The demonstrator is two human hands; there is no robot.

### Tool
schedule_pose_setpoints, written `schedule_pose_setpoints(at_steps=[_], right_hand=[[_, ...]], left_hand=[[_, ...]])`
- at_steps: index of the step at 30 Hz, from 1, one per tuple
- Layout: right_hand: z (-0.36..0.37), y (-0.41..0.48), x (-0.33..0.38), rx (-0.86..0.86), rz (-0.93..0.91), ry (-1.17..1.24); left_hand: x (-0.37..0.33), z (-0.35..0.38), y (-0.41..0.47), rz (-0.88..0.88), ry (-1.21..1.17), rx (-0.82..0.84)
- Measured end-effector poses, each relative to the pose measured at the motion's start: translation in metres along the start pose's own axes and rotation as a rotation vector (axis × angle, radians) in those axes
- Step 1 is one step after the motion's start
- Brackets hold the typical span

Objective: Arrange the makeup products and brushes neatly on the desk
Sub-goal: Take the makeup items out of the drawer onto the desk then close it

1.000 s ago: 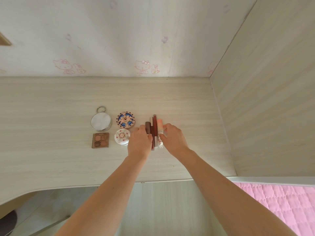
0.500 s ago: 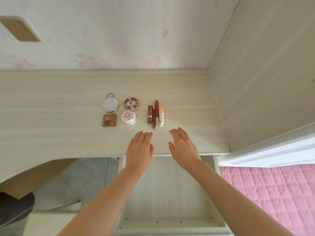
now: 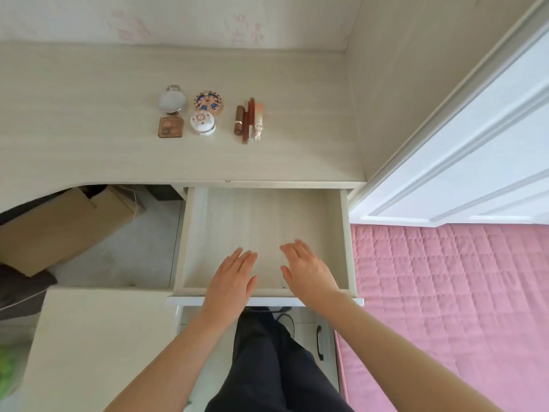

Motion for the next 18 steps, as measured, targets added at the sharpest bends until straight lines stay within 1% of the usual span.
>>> schedule_pose_setpoints(at_steps=[3, 6, 9, 13, 18], right_hand=[[0.031, -0.023, 0.003, 0.103, -0.016, -0.024], [0.062, -0.040, 0.002, 0.212, -0.024, -0.063], [0.082, -0.049, 0.001, 0.269, -0.035, -0.101], [0.088, -0.050, 0.002, 0.246, -0.071, -0.159], [0.092, -0.050, 0.001, 0.299, -0.070, -0.155]], left_hand=[[0.006, 0.031, -0.020, -0.013, 0.042, 0.130], [0.008, 0.053, -0.032, -0.004, 0.097, 0.202], [0.009, 0.062, -0.037, 0.015, 0.133, 0.204], [0.007, 0.065, -0.039, 0.041, 0.234, 0.180], [0.007, 0.061, -0.037, 0.090, 0.256, 0.141]])
Point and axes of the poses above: each hand's wrist, its own y-axis towards the middle knuckle, its own z-axis out of the palm, x = y × z, the point moved 9 cm from there along y, towards the middle knuckle, and after that the axes turned 13 degrees about -z, right-handed, at the moved point
